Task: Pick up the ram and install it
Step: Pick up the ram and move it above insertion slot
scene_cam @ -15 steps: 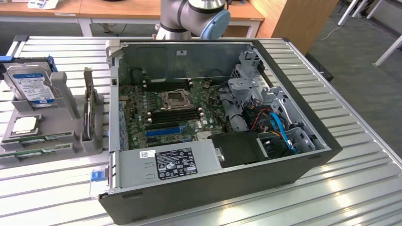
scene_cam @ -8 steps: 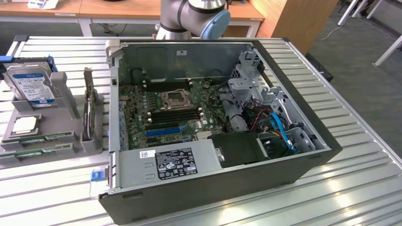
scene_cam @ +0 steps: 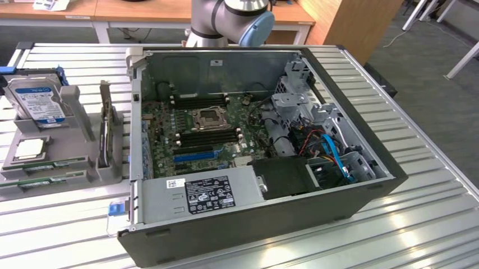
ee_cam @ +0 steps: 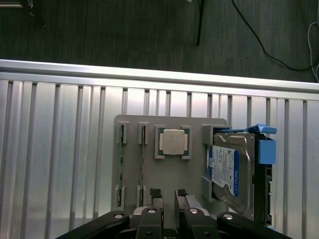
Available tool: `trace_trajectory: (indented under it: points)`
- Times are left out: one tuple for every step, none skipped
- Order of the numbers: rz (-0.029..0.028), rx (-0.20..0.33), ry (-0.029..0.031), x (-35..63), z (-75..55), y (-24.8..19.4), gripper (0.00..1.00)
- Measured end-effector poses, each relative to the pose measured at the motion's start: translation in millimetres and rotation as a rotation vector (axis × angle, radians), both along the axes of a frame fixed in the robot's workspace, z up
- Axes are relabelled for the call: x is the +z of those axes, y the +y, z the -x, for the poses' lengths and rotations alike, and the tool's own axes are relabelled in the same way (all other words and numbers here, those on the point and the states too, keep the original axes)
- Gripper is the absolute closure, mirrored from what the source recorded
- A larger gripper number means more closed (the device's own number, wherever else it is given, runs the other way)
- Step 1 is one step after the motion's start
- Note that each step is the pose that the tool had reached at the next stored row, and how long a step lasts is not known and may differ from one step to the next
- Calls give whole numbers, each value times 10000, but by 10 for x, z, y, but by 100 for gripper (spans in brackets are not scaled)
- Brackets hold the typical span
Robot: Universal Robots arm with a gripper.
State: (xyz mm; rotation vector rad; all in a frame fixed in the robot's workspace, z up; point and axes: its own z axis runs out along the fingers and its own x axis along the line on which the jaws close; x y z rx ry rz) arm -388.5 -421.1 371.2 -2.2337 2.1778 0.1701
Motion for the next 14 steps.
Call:
trace_trajectory:
  points:
    - [0, 0, -4, 0, 0, 0, 76]
    - [0, 1, -35, 0, 1, -1, 76]
    - [-1, 5, -75, 0, 0, -1, 76]
    - [-1, 13, -111, 0, 0, -1, 76]
    - [0, 22, -140, 0, 0, -1, 76]
    - [-1, 30, -166, 0, 0, 0, 76]
    - [-2, 33, -173, 0, 0, 0, 76]
    - [-1, 33, -173, 0, 0, 0, 76]
    - [-1, 34, -174, 0, 0, 0, 76]
    - [-1, 33, -174, -1, 0, 0, 76]
    - [-1, 34, -174, -2, 0, 0, 76]
    - [-2, 34, -175, -7, 1, 0, 76]
    - [-2, 33, -179, -16, 1, -1, 76]
    - [-1, 34, -184, -28, 1, -1, 76]
